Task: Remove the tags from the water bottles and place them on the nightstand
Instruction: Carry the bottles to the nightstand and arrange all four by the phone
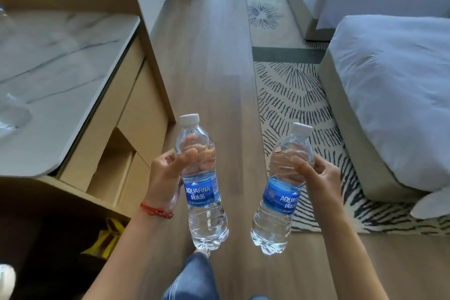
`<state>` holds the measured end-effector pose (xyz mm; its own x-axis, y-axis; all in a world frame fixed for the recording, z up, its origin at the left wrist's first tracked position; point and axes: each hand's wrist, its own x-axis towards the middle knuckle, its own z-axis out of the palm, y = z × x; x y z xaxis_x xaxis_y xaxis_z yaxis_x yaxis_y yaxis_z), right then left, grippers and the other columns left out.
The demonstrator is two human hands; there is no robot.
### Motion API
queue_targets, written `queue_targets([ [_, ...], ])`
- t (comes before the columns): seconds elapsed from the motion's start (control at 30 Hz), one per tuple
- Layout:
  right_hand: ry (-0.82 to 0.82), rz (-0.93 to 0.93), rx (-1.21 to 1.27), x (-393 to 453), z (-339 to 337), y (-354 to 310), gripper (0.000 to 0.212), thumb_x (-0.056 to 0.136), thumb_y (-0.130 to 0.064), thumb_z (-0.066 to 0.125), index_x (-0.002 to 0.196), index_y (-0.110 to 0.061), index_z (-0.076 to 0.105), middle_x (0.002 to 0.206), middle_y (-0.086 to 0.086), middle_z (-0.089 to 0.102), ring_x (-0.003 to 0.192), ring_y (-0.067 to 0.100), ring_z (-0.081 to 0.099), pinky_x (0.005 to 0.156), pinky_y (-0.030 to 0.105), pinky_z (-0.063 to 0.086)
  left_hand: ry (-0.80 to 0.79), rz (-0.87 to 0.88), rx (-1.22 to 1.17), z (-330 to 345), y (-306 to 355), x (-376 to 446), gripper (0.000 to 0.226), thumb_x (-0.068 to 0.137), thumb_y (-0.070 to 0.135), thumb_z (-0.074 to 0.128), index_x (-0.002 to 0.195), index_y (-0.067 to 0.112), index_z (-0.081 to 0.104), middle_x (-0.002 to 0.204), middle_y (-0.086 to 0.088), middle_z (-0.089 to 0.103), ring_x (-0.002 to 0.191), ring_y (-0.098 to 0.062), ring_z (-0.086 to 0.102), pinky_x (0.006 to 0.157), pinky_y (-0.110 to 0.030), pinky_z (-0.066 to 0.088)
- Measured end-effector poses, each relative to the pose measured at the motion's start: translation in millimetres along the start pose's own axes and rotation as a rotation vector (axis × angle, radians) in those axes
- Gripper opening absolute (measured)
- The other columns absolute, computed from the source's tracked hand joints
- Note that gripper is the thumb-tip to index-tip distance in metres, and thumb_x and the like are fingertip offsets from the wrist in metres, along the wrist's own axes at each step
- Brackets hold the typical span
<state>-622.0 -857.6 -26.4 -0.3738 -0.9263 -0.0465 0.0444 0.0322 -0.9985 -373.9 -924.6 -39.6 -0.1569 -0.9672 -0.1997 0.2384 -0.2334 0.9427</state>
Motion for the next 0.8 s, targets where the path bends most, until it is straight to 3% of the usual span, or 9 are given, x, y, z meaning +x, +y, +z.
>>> queue_targets([
  [0.27, 0.006, -0.007, -0.030, 151.5, 63.9, -6.3, 0.044, 0.053, -0.047, 0.071, 0.085, -0.016, 0.066, 0.072, -0.004, 0.073, 0.063, 0.010, 0.069, 0.055, 0.015, 0.051, 0.010, 0.000, 0.013, -18.1, 43.5, 162.1, 0.060, 0.046, 0.037, 0.080, 0.098, 0.009, 0.067, 0.093, -0.015, 0.071, 0.085, -0.032, 0.067, 0.070, -0.036, 0.056],
  [0.37, -0.002, -0.016, -0.019, 205.7, 84.9, -11.5, 0.056, 0.047, -0.053, 0.075, 0.085, -0.013, 0.065, 0.071, -0.004, 0.073, 0.062, 0.009, 0.069, 0.054, 0.014, 0.051, -0.005, 0.017, 0.006, -23.9, 65.9, 219.4, 0.064, 0.039, 0.045, 0.085, 0.093, 0.012, 0.070, 0.088, -0.011, 0.073, 0.083, -0.029, 0.069, 0.068, -0.034, 0.057],
  [0.43, 0.006, -0.004, -0.023, 240.5, 93.3, -11.9, 0.051, 0.049, -0.051, 0.073, 0.084, -0.015, 0.065, 0.069, -0.006, 0.072, 0.061, 0.006, 0.068, 0.053, 0.012, 0.049, -0.012, 0.012, 0.025, -24.1, 75.1, 255.5, 0.063, 0.038, 0.050, 0.085, 0.087, 0.013, 0.072, 0.086, -0.011, 0.073, 0.082, -0.030, 0.068, 0.072, -0.037, 0.057],
  [0.57, 0.020, 0.011, -0.013, 309.7, 98.8, -11.5, 0.045, 0.055, -0.047, 0.068, 0.085, -0.014, 0.066, 0.069, -0.006, 0.072, 0.061, 0.006, 0.068, 0.053, 0.012, 0.049, 0.011, -0.015, -0.001, -11.5, 81.6, 325.4, 0.069, 0.039, 0.045, 0.085, 0.094, 0.007, 0.068, 0.089, -0.013, 0.072, 0.084, -0.032, 0.067, 0.074, -0.038, 0.057],
  [0.8, 0.028, -0.023, -0.037, 454.4, 82.9, -11.8, 0.050, 0.053, -0.049, 0.068, 0.086, -0.011, 0.066, 0.069, -0.006, 0.072, 0.061, 0.006, 0.068, 0.053, 0.013, 0.049, -0.021, -0.025, -0.010, 42.8, 79.7, 455.6, 0.060, 0.040, 0.045, 0.086, 0.087, 0.010, 0.071, 0.084, -0.011, 0.074, 0.077, -0.027, 0.070, 0.064, -0.033, 0.056],
])
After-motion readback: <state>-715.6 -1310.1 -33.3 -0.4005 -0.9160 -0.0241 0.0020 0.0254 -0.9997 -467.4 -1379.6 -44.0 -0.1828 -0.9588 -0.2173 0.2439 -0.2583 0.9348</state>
